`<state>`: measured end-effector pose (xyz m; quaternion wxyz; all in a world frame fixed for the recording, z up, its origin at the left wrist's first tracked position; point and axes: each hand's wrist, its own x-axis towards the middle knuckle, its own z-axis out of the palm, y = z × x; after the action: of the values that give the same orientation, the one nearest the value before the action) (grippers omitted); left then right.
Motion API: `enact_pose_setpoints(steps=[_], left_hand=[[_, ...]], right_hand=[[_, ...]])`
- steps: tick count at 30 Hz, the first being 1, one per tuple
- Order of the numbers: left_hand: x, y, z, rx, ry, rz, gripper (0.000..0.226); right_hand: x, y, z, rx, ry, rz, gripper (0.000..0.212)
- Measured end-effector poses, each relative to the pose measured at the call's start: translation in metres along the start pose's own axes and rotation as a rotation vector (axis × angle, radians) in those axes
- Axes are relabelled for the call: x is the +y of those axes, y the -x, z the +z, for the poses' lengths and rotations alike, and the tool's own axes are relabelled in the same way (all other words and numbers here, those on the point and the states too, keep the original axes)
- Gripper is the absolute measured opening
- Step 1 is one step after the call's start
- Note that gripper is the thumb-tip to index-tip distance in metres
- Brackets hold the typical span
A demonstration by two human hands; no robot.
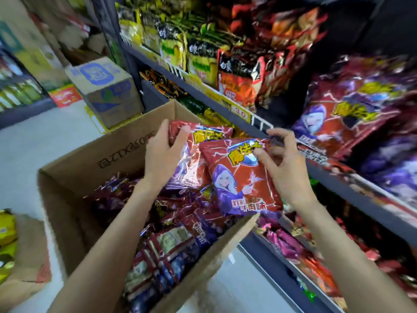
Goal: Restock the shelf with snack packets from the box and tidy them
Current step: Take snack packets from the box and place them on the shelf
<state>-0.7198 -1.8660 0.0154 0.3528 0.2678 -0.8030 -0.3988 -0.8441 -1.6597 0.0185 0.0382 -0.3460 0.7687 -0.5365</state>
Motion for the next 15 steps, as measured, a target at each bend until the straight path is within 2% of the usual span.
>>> enact_pose_setpoints(steps=[2,6,10,12,15], left_hand=[[0.027,0.009,0.017,-0.08,-0.19,0.13,0.037],[0.083,0.042,0.058,-0.144,-0.158,0.325,0.035],[0.135,0.089,0.109,-0.2,-0.02,0.315,0.034],[0.159,0.115,0.139,-0.261,-0.004,0.316,0.044],[0.197,0.152,0.179,-0.267,-0.003,0.362,0.038]], right_hand=[[0.002,0.017,-0.037,0.053,0.039,-0.014,0.031],[0.013,0.061,-0.117,0.076,0.097,-0.023,0.022],[0.029,0.11,-0.203,0.091,0.138,-0.012,0.017],[0.036,0.138,-0.247,0.103,0.185,-0.002,0.016],[0.047,0.178,-0.311,0.188,0.213,0.021,0.02]])
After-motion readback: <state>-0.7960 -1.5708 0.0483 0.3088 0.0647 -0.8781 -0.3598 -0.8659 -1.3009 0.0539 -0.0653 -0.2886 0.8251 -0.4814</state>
